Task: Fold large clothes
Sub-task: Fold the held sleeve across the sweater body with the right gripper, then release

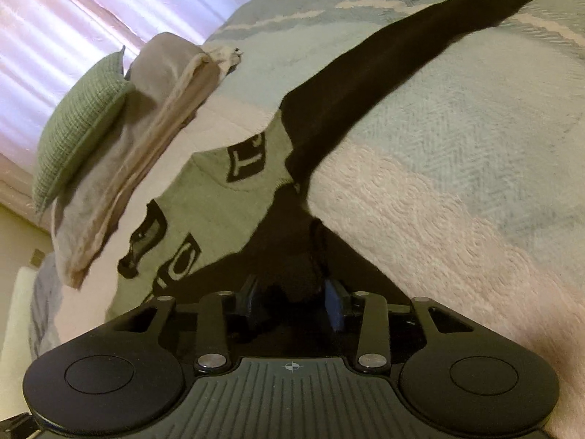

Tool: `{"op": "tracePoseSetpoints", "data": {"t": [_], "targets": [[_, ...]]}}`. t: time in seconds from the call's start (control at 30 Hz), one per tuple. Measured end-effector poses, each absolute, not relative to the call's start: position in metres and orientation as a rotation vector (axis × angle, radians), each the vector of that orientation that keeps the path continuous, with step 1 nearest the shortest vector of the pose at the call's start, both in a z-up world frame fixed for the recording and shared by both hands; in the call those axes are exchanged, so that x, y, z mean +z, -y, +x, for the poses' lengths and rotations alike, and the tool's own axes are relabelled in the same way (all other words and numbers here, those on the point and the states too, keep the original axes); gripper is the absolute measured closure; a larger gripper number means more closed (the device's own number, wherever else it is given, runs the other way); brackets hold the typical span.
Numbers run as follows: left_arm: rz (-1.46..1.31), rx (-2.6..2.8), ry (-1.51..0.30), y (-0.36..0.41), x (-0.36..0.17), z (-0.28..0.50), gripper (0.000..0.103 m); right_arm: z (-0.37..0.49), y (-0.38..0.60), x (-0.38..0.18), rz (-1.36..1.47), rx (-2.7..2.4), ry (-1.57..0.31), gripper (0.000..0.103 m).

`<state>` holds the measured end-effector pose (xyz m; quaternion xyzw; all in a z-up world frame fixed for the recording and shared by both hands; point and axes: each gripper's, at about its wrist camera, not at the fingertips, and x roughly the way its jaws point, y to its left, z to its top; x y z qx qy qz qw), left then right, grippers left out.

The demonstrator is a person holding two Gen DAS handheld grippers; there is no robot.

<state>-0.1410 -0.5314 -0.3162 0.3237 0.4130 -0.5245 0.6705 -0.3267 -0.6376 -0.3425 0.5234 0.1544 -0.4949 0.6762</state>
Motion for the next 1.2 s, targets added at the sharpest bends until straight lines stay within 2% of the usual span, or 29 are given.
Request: {"op": "tracePoseSetpoints", "data": {"t": [0.07, 0.13, 0.3, 0.47, 0.63, 0.8, 0.87, 0.97, 1.13, 1.2], "targets": [[0.732, -1.189, -0.928, 0.537, -0.316, -0.143, 0.013, -0.329, 0.644, -0.345, 1.207, -1.103, -0.336, 0.069], [0.735, -1.195, -0.921, 0.541, -0.316, -0.145, 0.013, -0.331, 0.652, -0.341, 1.204, -1.104, -0.342, 0.098], [0.737, -1.205, -0.915, 0.551, -0.314, -0.149, 0.013, -0.335, 0.667, -0.306, 0.988, -1.107, -0.284, 0.1], [0.755, -1.21, -0.934, 0.556, -0.321, -0.155, 0.013, -0.339, 0.674, -0.336, 1.052, -1.117, -0.371, 0.1], [0.76, -1.217, -0.945, 0.555, -0.324, -0.158, 0.013, -0.339, 0.671, -0.329, 1.036, -1.129, -0.349, 0.1], [0.751, -1.218, -0.946, 0.549, -0.322, -0.155, 0.013, -0.295, 0.666, -0.301, 0.861, -1.055, -0.325, 0.1], [0.747, -1.212, -0.948, 0.547, -0.321, -0.153, 0.013, -0.259, 0.664, -0.308, 0.787, -0.924, -0.393, 0.1], [0.737, -1.198, -0.949, 0.54, -0.319, -0.148, 0.013, -0.23, 0.661, -0.329, 0.79, -0.883, -0.494, 0.098], [0.713, -1.164, -0.959, 0.526, -0.316, -0.138, 0.013, -0.229, 0.66, -0.346, 0.903, -0.901, -0.503, 0.067], [0.711, -1.156, -0.967, 0.523, -0.318, -0.135, 0.013, -0.231, 0.666, -0.358, 0.97, -0.867, -0.526, 0.06]]}}
